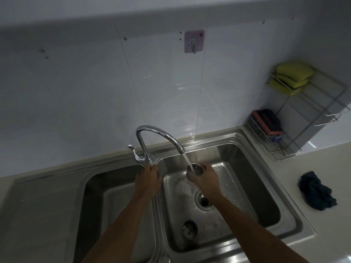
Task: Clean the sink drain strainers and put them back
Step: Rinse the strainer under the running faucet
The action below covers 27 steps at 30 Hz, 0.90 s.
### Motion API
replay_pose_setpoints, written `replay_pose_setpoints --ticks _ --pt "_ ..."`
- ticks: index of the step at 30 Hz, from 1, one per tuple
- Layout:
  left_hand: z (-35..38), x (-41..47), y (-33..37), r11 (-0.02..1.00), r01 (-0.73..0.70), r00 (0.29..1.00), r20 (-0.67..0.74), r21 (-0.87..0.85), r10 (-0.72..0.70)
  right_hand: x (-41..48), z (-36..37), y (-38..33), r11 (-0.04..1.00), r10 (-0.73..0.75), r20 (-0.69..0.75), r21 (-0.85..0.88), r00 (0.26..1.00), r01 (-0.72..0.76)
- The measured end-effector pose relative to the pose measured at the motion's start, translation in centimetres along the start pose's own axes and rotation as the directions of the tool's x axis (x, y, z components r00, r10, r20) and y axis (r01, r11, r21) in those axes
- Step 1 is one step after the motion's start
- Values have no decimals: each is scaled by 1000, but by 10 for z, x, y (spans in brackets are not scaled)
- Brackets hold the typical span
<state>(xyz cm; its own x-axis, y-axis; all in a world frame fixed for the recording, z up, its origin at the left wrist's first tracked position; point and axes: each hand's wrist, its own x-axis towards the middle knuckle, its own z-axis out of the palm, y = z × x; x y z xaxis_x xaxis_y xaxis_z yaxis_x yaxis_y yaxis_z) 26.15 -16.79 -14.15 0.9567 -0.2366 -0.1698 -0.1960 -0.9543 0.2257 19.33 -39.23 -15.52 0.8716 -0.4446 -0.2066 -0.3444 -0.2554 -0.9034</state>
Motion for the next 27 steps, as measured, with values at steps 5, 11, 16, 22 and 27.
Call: replay_pose_setpoints --ticks 5,11,16,22,27 --pt "-1 0 2 1000 3 1000 3 7 -3 11 1 -20 311 441 482 709 757 -633" --pt "2 3 9 1000 -3 1000 7 27 3 13 9 -43 69 390 595 742 703 -667" --pt "5 4 10 999 -7 1000 0 31 7 7 8 -38 254 415 566 680 713 -688" --pt "7 5 7 999 0 1000 20 45 -1 2 4 -22 858 317 271 326 909 -397" --pt "9 3 10 999 -7 999 42 43 5 -4 1 5 969 -18 259 -235 966 81"
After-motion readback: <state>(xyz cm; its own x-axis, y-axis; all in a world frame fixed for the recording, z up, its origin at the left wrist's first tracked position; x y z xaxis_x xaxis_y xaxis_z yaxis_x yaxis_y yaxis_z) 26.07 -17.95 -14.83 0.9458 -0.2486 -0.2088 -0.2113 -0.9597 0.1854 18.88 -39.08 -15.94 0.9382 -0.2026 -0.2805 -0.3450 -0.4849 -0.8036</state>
